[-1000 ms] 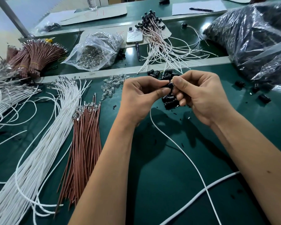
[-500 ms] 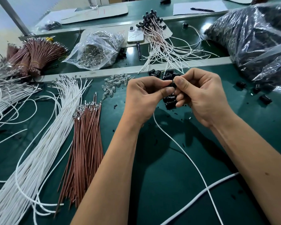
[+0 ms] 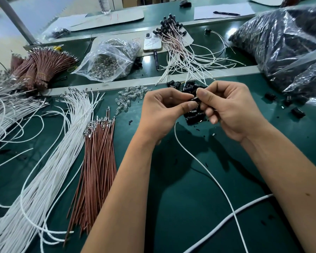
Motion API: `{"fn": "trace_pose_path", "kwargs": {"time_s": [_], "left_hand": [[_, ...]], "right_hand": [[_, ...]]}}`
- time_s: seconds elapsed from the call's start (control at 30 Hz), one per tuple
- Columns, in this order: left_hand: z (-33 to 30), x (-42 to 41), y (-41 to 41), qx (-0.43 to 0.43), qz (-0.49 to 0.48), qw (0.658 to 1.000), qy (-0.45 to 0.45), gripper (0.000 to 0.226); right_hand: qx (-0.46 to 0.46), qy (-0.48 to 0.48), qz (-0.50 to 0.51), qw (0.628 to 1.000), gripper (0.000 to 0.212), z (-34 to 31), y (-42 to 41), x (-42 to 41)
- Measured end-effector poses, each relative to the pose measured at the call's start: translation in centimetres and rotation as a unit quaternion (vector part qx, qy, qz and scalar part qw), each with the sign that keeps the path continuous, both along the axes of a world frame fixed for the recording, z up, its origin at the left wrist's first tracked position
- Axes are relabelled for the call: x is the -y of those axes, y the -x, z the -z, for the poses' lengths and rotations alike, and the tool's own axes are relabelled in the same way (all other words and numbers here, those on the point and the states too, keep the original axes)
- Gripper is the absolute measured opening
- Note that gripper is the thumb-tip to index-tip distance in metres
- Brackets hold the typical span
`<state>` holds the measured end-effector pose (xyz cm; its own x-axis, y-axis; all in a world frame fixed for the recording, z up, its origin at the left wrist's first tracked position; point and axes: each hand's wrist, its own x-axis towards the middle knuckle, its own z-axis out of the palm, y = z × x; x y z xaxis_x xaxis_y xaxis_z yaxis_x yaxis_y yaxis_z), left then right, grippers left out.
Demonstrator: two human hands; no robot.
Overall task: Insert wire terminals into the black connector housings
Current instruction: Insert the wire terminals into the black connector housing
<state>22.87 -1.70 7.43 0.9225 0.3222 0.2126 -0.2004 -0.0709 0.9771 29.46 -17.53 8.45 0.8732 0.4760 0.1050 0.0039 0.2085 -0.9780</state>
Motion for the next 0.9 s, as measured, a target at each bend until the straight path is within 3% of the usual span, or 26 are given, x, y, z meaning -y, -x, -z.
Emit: {"fn": "trace_pose_path", "kwargs": {"time_s": [0.17, 0.33, 0.5, 0.6, 0.8, 0.9], "left_hand": [[0.2, 0.5, -0.5, 0.012, -0.050, 0.997, -0.061, 0.014], [-0.2, 0.9, -0.5, 0.021, -0.039, 0.999, -0.021, 0.013], [0.0, 1.8, -0.6, 0.009, -0.066, 0.994, -0.084, 0.010], [-0.1, 2.0, -0.6, 0.010, -0.072, 0.996, -0.061, 0.011], [-0.4, 0.5, -0.2, 0.035, -0.055, 0.996, 0.064, 0.013], [-0.3, 0.4, -0.4, 0.007, -0.054, 0.988, 0.141, 0.016]], "right_hand": [[-0.028, 0.004, 0.055, 0.998, 0.023, 0.2, -0.1, -0.5], [-0.071, -0.041, 0.062, 0.995, 0.022, 0.0, 0.0, -0.8], [0.093, 0.019, 0.124, 0.988, 0.019, 0.3, 0.2, -0.5], [0.131, -0.001, 0.125, 0.983, 0.020, 0.2, 0.3, -0.3], [-0.060, -0.150, 0.076, 0.984, 0.017, -0.3, -1.4, 1.3], [-0.133, -0.122, 0.047, 0.982, 0.023, 0.1, -1.2, 0.6]]}}
